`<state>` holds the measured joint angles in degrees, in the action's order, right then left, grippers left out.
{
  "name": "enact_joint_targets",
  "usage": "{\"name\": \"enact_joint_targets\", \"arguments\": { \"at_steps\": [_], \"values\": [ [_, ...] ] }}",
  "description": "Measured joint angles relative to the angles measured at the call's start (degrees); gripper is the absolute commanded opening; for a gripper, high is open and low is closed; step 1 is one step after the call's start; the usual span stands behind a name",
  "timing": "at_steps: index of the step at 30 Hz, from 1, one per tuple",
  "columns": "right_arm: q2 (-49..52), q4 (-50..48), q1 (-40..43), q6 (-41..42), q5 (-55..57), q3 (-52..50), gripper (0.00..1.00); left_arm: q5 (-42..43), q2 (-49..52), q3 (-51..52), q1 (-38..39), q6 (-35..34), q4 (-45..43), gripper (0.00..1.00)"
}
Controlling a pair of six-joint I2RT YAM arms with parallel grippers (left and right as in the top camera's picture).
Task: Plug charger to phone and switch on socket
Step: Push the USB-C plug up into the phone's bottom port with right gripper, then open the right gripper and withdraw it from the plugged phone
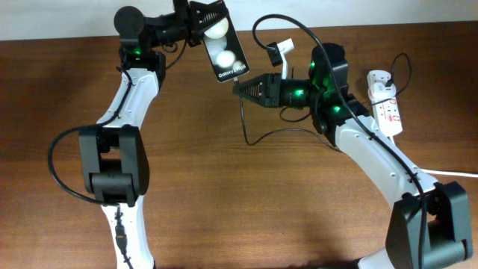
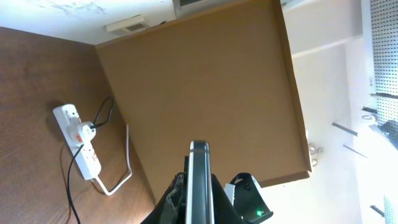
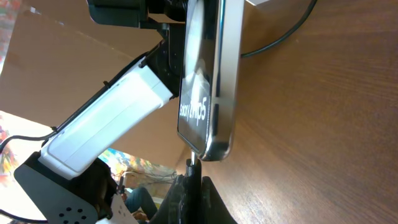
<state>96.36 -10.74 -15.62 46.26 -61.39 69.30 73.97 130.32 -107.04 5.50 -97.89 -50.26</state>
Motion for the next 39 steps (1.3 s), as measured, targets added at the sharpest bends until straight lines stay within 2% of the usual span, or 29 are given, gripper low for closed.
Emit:
{"name": "enact_joint_targets", "arguments": {
  "at_steps": [30, 31, 32, 33, 34, 36, 39],
  "values": [
    [0.0, -4.8, -1.7, 3.5, 1.3, -1.4, 0.05, 2.8, 0.0, -0.5, 0.2, 2.3, -0.1, 0.0],
    [0.0, -4.8, -1.7, 3.5, 1.3, -1.4, 0.2, 2.8, 0.0, -0.5, 0.2, 2.3, -0.1, 0.0],
    [0.0, -4.8, -1.7, 3.5, 1.3, -1.4, 0.7, 2.8, 0.0, -0.5, 0.2, 2.3, -0.1, 0.0],
    [0.1, -5.8, -1.6, 3.6, 2.3, -1.3, 0.99, 3.9, 0.0, -0.5, 0.3, 2.6, -0.2, 0.0],
    [0.2, -6.9, -1.6, 4.1, 4.4, -1.1, 0.99, 3.7, 0.0, -0.6, 0.5, 3.0, -0.1, 0.0],
    [0.2, -7.8, -0.6, 3.9, 7.6, -0.1, 0.99, 12.5, 0.0, -0.6, 2.5, 4.1, -0.2, 0.0],
    [0.2, -7.7, -0.4, 3.9, 8.5, -0.1, 0.99, 15.2, 0.0, -0.6, 2.2, 4.1, -0.2, 0.0]
  ]
}}
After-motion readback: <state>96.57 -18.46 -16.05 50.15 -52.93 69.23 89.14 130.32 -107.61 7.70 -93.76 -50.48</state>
